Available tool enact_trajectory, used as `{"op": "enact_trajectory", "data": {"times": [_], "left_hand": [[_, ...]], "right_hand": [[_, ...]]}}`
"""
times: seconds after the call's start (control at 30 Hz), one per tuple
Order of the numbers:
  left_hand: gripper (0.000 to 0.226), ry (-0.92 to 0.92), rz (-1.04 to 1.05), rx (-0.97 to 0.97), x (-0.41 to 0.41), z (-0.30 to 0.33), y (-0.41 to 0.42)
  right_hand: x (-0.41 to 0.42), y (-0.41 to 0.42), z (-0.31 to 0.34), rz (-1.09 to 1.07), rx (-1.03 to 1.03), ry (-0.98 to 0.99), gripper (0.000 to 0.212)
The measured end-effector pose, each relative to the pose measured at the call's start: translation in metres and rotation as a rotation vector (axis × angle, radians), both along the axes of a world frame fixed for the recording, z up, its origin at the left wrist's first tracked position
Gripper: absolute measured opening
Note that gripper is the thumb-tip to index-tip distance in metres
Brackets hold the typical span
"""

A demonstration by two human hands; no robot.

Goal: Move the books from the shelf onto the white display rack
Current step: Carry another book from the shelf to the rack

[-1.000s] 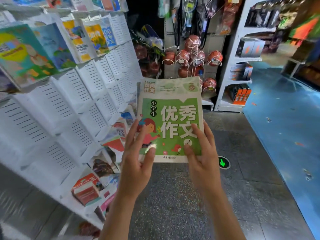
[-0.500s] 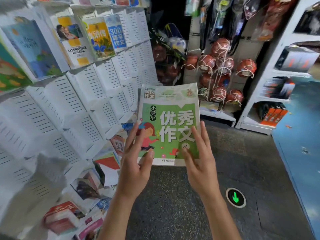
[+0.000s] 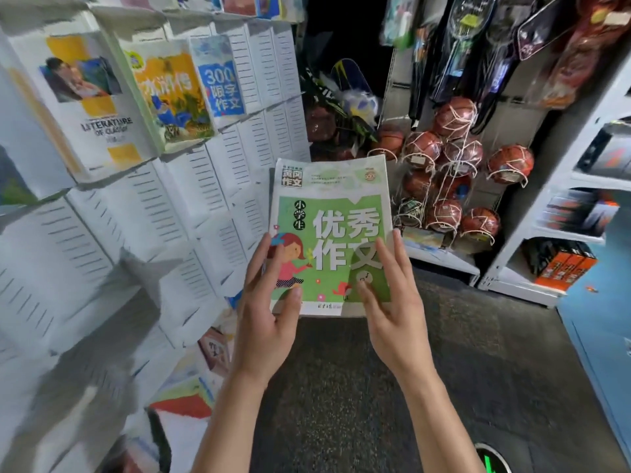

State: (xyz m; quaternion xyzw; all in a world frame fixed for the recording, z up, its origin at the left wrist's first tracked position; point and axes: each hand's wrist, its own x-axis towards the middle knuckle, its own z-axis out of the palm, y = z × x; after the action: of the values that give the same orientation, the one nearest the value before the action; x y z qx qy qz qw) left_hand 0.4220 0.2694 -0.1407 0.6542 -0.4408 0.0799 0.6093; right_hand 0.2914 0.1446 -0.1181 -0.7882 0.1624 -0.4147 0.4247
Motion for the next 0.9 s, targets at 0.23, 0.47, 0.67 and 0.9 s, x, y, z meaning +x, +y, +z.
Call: {"op": "enact_trajectory", "data": {"times": [0.23, 0.47, 0.67, 0.9], "left_hand": [[0.056, 0.024, -0.037, 0.006, 0.075, 0.007, -0.08], [0.056, -0.006, -0.01, 0.052, 0.135, -0.002, -0.167], [0.056, -0.014, 0.062, 0.045, 0.186, -0.002, -0.26], [0.057, -0.016, 0.243, 0.035, 0.247, 0.017, -0.362]], "right_hand": [[0.073, -0.077, 0.005, -0.018, 0.003, -0.028, 0.064], [0.135, -0.164, -0.011, -0.042, 0.036, -0.005, 0.062], [0.198, -0.267, -0.017, 0.046, 0.04, -0.016, 0.06], [0.28, -0.386, 0.006, 0.186, 0.043, 0.007, 0.059]]}}
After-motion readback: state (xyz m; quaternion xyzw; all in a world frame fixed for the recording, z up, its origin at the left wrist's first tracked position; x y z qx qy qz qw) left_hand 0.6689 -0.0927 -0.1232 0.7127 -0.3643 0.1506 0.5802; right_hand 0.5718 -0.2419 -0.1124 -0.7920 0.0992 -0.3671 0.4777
